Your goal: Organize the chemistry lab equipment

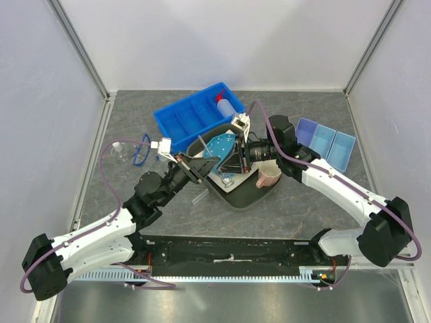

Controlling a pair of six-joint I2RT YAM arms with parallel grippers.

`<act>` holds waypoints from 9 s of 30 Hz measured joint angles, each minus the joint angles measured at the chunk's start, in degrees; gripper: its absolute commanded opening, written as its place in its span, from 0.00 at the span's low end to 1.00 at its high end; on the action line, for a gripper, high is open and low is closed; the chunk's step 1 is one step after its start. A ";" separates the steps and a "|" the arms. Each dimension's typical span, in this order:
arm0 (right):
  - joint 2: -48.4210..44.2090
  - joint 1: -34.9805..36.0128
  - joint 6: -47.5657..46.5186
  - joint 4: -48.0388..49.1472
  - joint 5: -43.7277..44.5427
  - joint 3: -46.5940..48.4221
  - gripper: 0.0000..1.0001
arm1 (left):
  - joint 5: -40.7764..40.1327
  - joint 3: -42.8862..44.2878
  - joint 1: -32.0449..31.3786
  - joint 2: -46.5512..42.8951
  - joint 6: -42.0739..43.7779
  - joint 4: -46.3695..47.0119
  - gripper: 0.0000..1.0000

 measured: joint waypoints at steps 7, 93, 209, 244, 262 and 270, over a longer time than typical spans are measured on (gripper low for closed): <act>1.64 0.00 -0.13 -1.49 0.04 2.08 0.16 | -0.94 -0.26 0.31 -0.07 -0.15 -0.02 0.26; 70.07 -6.12 -22.16 -14.62 38.03 69.99 0.47 | -17.97 7.30 13.22 -22.49 52.74 -54.49 0.91; 9.62 -9.11 -28.33 -10.38 38.95 10.86 0.11 | -6.25 59.63 3.72 43.23 -2.86 -63.14 0.73; 10.03 -5.97 -28.92 -10.62 38.56 10.86 0.22 | -18.01 67.23 2.62 52.89 4.85 -72.26 0.02; 10.19 -5.62 -28.68 -10.43 25.81 10.51 0.66 | -8.48 53.13 8.26 44.19 11.65 -60.92 0.02; 8.79 -5.62 -29.38 -10.73 22.01 10.36 0.82 | -6.88 50.16 10.78 41.55 11.78 -58.40 0.02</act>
